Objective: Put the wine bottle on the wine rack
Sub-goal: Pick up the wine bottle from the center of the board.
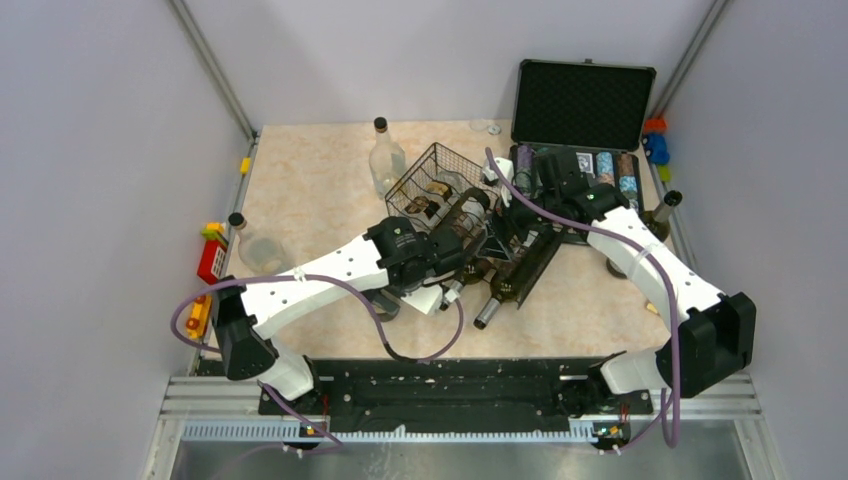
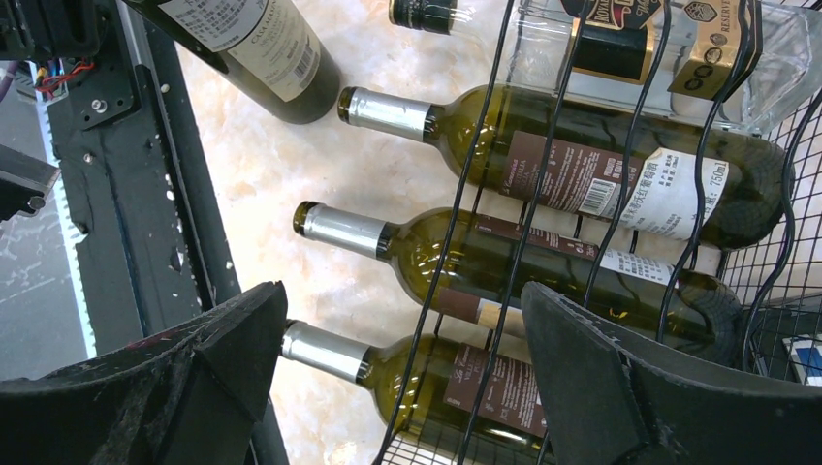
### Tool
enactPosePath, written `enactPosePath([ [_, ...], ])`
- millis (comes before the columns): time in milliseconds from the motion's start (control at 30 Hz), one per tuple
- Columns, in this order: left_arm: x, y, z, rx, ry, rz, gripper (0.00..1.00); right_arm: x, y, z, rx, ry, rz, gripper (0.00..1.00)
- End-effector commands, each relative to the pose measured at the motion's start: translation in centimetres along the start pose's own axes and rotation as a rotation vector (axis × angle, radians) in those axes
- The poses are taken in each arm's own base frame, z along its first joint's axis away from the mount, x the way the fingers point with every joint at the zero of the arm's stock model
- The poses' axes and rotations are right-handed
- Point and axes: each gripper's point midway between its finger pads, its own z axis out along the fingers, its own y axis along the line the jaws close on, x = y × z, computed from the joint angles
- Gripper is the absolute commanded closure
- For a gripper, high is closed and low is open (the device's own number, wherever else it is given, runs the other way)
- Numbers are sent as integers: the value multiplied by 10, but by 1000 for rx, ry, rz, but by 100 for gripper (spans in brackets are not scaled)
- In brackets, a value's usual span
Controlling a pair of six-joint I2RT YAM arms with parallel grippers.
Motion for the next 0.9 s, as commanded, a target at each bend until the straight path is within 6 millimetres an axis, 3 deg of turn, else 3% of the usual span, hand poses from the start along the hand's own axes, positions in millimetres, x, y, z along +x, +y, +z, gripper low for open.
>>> enactPosePath([
  [0, 2, -5, 2, 27, 28, 49, 8, -19, 0, -5, -11, -49, -44, 7],
  [567, 8, -7, 12, 37, 118, 93, 14, -22, 1, -7, -15, -47, -44, 8],
  [867, 12, -7, 10, 24, 129, 86, 24, -20, -1, -5, -17, -41, -40, 8],
])
